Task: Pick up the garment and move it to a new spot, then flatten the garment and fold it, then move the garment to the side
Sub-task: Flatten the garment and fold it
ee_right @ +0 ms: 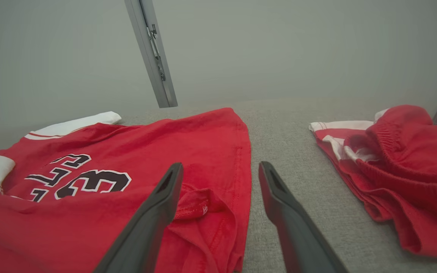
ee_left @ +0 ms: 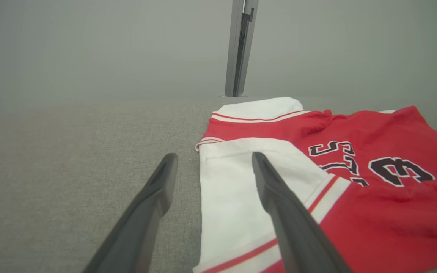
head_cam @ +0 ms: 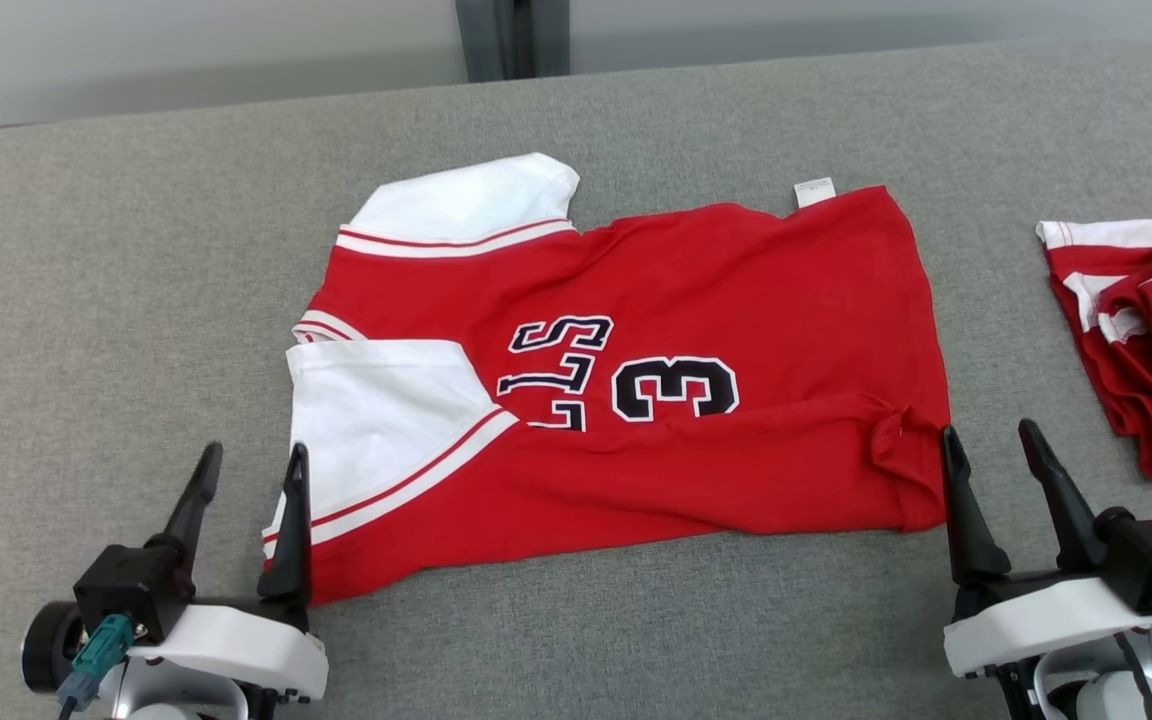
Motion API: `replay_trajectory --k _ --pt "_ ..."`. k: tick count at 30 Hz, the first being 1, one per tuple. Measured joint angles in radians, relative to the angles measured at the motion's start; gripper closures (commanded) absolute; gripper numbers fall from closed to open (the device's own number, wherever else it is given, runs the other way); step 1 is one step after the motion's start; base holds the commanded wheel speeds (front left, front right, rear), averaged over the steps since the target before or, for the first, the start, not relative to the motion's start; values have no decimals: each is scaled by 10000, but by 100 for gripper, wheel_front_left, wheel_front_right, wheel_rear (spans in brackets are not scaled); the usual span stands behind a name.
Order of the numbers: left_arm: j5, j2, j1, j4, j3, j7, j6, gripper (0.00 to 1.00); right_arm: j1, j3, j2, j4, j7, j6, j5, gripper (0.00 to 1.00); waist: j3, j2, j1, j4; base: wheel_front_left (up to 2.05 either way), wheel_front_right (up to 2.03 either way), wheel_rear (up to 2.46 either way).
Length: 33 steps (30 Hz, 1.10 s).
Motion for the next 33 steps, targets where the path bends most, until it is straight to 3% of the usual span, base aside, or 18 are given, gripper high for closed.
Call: replay_trajectory --k 16,17,18,19,20,21,23,28,33 --pt "-1507 -468 -150 1643 -115 1024 -798 0 -833 399 6 2372 6 0 477 0 785 0 0 101 0 0 0" --pt "-1615 -497 -170 1672 -107 1099 -832 0 -890 470 0 2431 36 0 568 10 796 0 0 108 0 0 0" --pt "-1643 -483 -186 1695 -104 1175 -901 0 -926 504 -12 2481 69 0 604 49 808 0 0 111 0 0 0" --pt "-1732 -476 -220 1712 -104 1283 -928 7 -951 523 -19 2531 65 0 616 56 820 0 1 113 0 0 0" --pt "-1854 -476 -256 1720 -113 1413 -1032 33 -1005 570 -23 2604 82 0 702 84 833 0 0 119 0 0 0" --pt "-1918 -441 -301 1733 -117 1524 -1085 51 -1057 614 -23 2652 96 0 767 100 849 0 0 122 0 0 0" --pt "-2002 -382 -357 1741 -119 1718 -1095 100 -1097 642 6 2690 92 12 790 100 872 0 0 120 0 0 0" --pt "-2127 -284 -467 1749 -236 2084 -1271 100 -1156 669 8 2727 79 12 897 100 892 0 0 103 0 0 0" --pt "-2090 -134 -410 1486 -282 2251 -1175 100 -1192 669 12 2660 148 12 1085 100 825 0 0 98 0 0 0"
